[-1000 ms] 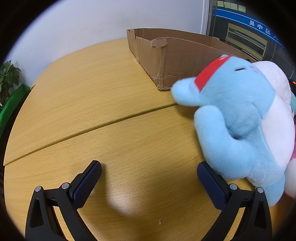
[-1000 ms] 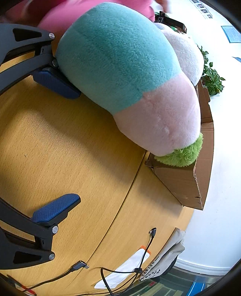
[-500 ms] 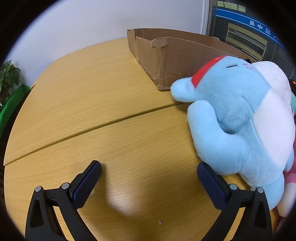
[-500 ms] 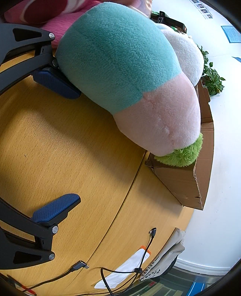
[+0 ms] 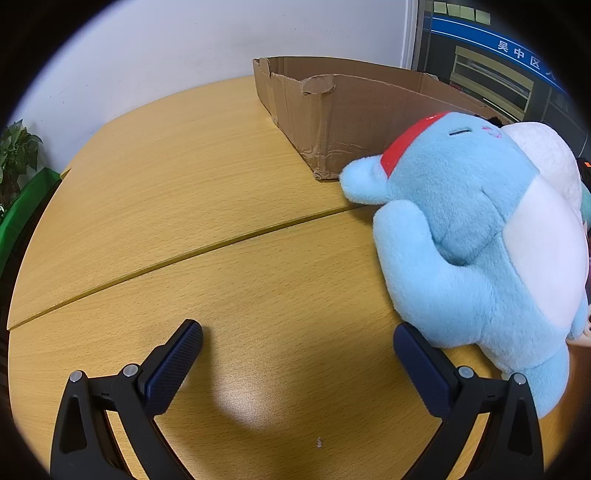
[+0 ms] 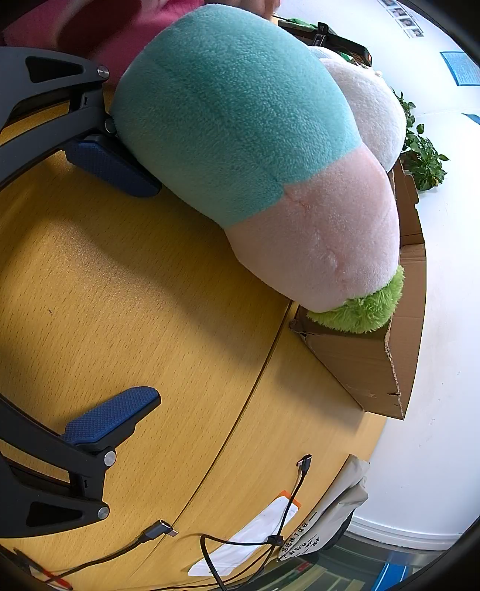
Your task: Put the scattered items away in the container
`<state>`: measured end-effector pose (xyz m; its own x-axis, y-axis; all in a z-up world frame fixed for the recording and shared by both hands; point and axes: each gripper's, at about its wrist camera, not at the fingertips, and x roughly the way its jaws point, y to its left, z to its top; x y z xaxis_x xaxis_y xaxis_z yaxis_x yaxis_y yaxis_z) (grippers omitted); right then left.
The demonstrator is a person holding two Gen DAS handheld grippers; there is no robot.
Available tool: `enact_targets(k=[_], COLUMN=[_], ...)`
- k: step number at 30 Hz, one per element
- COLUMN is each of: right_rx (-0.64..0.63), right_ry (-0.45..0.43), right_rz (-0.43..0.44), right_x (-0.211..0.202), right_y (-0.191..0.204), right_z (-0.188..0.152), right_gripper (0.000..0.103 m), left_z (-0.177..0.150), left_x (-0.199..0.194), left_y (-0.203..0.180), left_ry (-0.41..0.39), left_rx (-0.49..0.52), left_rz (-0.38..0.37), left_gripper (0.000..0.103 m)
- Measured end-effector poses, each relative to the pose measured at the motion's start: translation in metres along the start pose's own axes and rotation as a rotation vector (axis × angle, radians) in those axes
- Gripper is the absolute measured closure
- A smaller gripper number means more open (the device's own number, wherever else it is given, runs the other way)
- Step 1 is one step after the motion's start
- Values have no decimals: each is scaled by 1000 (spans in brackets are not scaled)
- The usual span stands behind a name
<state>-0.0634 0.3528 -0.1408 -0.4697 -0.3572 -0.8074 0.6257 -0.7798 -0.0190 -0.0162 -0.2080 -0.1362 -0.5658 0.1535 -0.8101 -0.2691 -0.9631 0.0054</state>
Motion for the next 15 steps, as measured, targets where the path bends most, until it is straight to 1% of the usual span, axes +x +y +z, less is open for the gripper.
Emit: enact_targets(k=[15], right_rx=[1], right_ry=[-1], right_rz=[1], right_x=[0], right_y=[0], right_z=[0], right_gripper=[0], left_z=[-1], left_x=[0], left_y=[-1], left_ry=[0], left_rx=[-2], left_rz=[1], left_gripper=[0])
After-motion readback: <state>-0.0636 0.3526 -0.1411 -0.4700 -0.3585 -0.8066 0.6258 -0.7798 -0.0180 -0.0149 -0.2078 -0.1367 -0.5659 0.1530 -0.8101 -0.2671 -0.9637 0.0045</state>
